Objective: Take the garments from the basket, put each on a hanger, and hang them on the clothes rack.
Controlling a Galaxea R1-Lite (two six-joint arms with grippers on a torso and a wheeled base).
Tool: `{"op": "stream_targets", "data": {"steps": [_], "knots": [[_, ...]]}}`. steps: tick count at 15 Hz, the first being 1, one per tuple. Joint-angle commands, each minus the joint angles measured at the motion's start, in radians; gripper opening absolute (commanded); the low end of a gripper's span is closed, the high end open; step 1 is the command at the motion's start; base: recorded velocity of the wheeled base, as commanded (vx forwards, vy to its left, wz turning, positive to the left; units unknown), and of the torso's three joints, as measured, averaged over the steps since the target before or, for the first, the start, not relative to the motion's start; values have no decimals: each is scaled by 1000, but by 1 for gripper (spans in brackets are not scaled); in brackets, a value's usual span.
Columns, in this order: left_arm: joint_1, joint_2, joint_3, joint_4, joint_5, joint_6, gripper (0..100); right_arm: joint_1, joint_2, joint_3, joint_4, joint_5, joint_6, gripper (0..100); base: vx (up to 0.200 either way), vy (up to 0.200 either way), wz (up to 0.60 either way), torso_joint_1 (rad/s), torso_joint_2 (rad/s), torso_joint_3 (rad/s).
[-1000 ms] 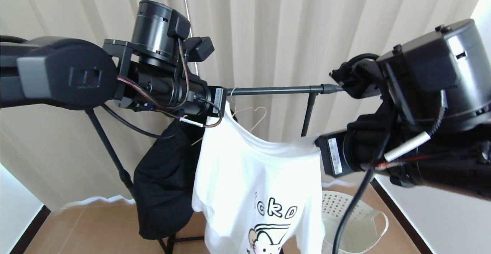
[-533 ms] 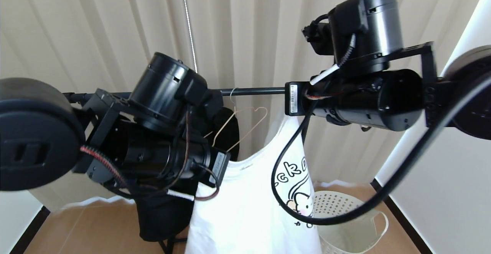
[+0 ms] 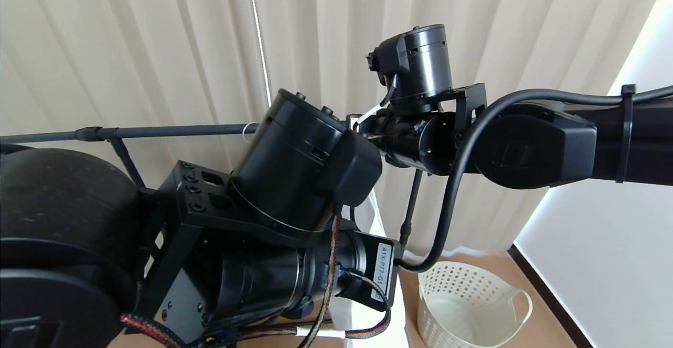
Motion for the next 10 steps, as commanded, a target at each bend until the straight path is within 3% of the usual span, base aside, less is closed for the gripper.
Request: {"op": "stream_targets", "data": {"steps": [1, 6, 10], "knots": [[1, 17, -3, 1, 3, -1, 0, -1, -5, 22, 4, -1, 8, 0, 0, 0, 0, 0, 0, 0], [155, -101, 40, 92, 22, 24, 0, -75, -111, 79, 21, 2, 4, 0, 0, 0, 0, 0, 0, 0], [260, -77, 39, 88, 73, 56, 0, -78, -217, 168, 47, -3, -1, 0, 0, 0, 0, 0, 0, 0]]}}
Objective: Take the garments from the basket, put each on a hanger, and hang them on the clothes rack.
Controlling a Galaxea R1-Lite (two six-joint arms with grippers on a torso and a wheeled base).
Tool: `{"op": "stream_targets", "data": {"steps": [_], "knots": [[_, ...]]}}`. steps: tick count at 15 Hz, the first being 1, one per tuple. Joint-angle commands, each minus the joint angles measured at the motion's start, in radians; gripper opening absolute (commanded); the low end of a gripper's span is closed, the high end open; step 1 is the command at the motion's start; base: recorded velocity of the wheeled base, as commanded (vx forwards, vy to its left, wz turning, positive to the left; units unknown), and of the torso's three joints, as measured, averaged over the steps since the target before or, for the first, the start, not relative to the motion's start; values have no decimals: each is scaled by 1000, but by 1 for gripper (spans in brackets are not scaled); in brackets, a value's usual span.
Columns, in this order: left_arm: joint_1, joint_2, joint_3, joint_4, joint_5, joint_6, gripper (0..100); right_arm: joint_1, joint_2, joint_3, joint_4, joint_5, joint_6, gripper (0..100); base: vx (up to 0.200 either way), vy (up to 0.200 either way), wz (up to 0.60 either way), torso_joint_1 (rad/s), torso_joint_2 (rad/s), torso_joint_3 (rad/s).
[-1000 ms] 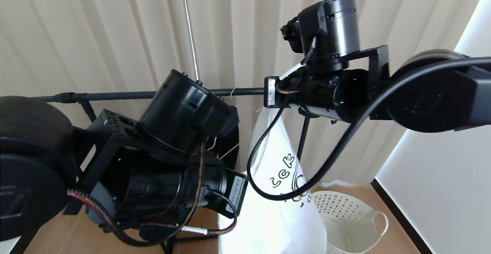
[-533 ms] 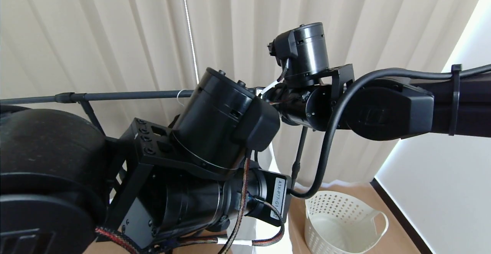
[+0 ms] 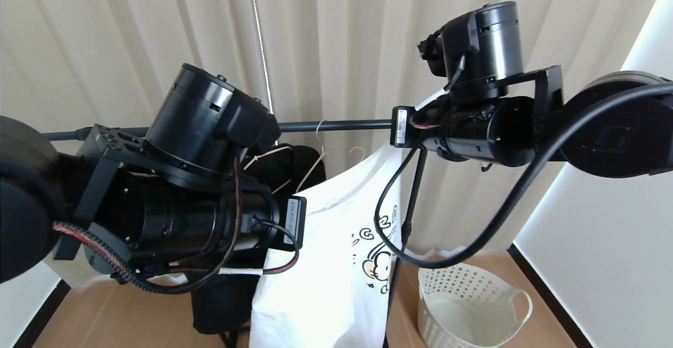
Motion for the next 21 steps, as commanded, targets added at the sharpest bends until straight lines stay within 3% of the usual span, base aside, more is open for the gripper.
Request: {"op": "stream_targets", "data": {"steps": [1, 3, 6, 12, 13, 15, 16, 17, 21], "knots": [[45, 54, -43, -5, 45, 9, 0, 2, -98, 73, 12, -5, -1, 0, 0, 0, 0, 0, 0, 0], [48, 112, -103, -17, 90, 8, 0, 7, -151, 145, 28, -9, -1, 0, 0, 0, 0, 0, 0, 0], [54, 184, -177, -80, 93, 8, 0, 34, -214, 276, 28, -12, 2, 0, 0, 0, 0, 0, 0, 0], [68, 233, -298, -89, 122, 8, 0, 33, -249, 391, 22, -9, -4, 0, 0, 0, 0, 0, 0, 0], [66, 233, -335, -89, 122, 8, 0, 33, -255, 400, 31, -9, -24, 100, 0, 0, 0, 0, 0, 0], [63, 235, -367, -89, 122, 6, 0, 33, -275, 440, 31, -6, -70, 100, 0, 0, 0, 0, 0, 0], [62, 238, -419, -86, 122, 8, 0, 31, -318, 532, 17, 5, -183, 100, 0, 0, 0, 0, 0, 0], [60, 242, -441, -85, 124, 8, 0, 31, -336, 580, 14, 38, -237, 100, 0, 0, 0, 0, 0, 0], [60, 252, -482, -82, 145, 9, 0, 22, -427, 699, -61, 273, -392, 100, 0, 0, 0, 0, 0, 0]]}}
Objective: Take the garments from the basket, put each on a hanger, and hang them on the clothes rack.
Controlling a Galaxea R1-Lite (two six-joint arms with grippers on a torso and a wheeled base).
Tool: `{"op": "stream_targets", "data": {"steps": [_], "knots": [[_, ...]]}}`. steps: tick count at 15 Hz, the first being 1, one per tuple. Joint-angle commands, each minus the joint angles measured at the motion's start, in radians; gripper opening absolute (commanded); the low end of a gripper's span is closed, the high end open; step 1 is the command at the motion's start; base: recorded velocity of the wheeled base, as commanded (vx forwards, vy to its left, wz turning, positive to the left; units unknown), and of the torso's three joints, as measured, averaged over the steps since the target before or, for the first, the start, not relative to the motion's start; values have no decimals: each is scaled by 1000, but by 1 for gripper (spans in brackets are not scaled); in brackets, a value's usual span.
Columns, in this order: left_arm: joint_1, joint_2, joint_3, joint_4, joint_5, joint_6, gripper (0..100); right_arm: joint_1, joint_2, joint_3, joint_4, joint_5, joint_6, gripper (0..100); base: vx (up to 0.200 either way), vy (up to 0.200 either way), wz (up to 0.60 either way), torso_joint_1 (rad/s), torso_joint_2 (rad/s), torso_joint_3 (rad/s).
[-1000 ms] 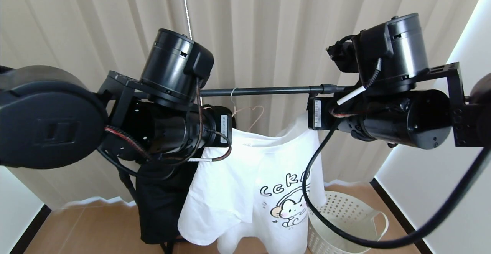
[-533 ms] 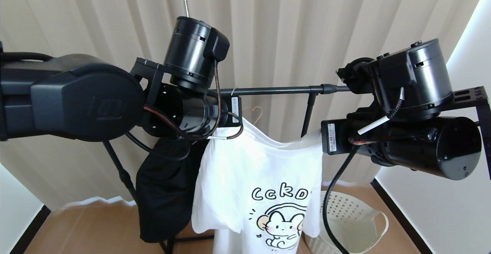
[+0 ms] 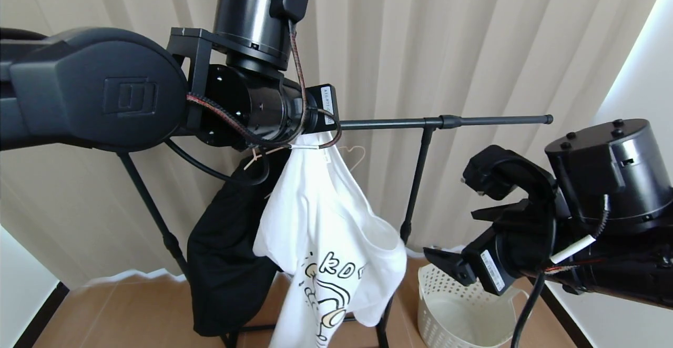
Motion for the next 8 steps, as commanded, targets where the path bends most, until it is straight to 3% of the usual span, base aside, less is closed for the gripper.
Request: {"op": "stream_targets", "data": {"steps": [1, 2, 4, 6, 8], "knots": [[-1, 9, -14, 1, 3, 0, 0, -14, -54, 55, -60, 60, -28, 100, 0, 0, 0, 0, 0, 0], [-10, 8, -12, 1, 3, 0, 0, -15, -41, 67, -160, 131, -31, 100, 0, 0, 0, 0, 0, 0], [-22, 6, -6, 2, 6, 0, 0, -14, 37, 41, -317, 143, -28, 100, 0, 0, 0, 0, 0, 0], [-27, 6, -3, 2, 9, 0, 0, 29, 124, 6, -442, 120, -27, 100, 0, 0, 0, 0, 0, 0], [-31, 6, 0, 2, 19, 1, 0, 54, 233, -68, -539, 39, -8, 100, 0, 0, 0, 0, 0, 0]]}}
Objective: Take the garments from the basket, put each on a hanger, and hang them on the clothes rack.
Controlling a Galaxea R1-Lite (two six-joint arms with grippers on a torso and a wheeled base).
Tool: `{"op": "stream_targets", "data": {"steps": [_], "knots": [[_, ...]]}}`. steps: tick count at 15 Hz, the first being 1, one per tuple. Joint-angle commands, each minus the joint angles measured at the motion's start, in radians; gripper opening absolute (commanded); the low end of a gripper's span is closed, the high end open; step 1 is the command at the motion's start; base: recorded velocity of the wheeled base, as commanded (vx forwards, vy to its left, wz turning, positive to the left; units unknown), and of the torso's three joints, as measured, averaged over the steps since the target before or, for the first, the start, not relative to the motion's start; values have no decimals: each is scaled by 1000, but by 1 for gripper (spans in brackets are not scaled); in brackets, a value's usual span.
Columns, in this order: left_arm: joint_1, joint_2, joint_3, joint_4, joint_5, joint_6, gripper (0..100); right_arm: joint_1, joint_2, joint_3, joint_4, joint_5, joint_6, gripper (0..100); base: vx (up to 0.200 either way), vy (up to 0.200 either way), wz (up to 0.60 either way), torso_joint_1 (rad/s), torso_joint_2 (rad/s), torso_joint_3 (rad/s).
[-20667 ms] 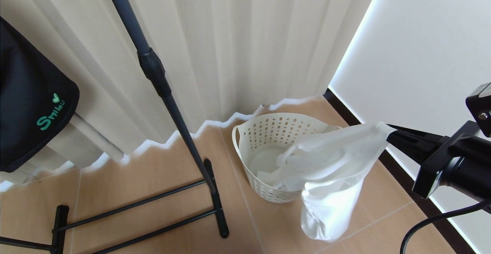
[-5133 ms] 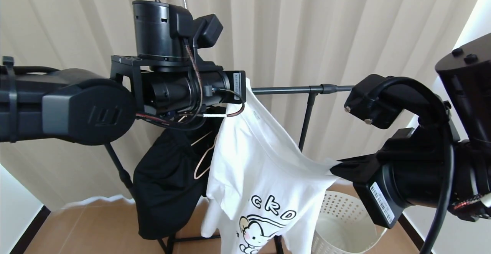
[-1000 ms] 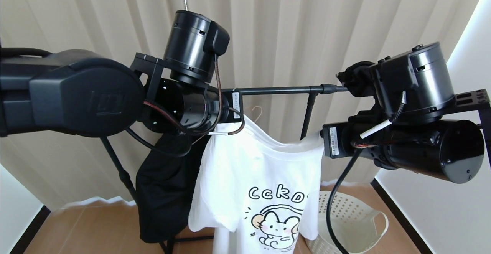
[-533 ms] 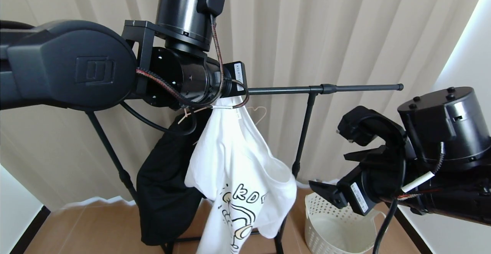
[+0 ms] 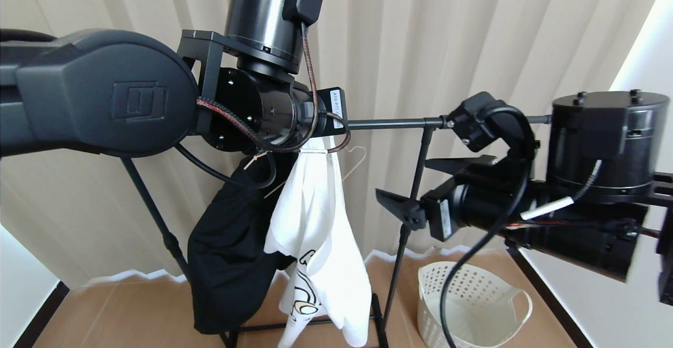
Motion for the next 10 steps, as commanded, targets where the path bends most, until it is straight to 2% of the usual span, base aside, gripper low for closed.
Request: {"op": "stream_targets", "data": {"steps": [1, 4, 9, 10], "knots": [[-10, 0, 2, -1, 6, 0, 0, 42, 172, -102, -101, -78, 19, 100, 0, 0, 0, 0, 0, 0], [-16, 3, 4, -1, 12, 15, 0, 43, 212, -150, -171, -94, 22, 100, 0, 0, 0, 0, 0, 0], [-27, 6, 0, -2, 24, 27, 0, 43, 190, -136, -193, -97, 22, 100, 0, 0, 0, 0, 0, 0], [-30, 6, 0, -2, 58, 32, 0, 43, 172, -122, -197, -97, 25, 100, 0, 0, 0, 0, 0, 0]]}}
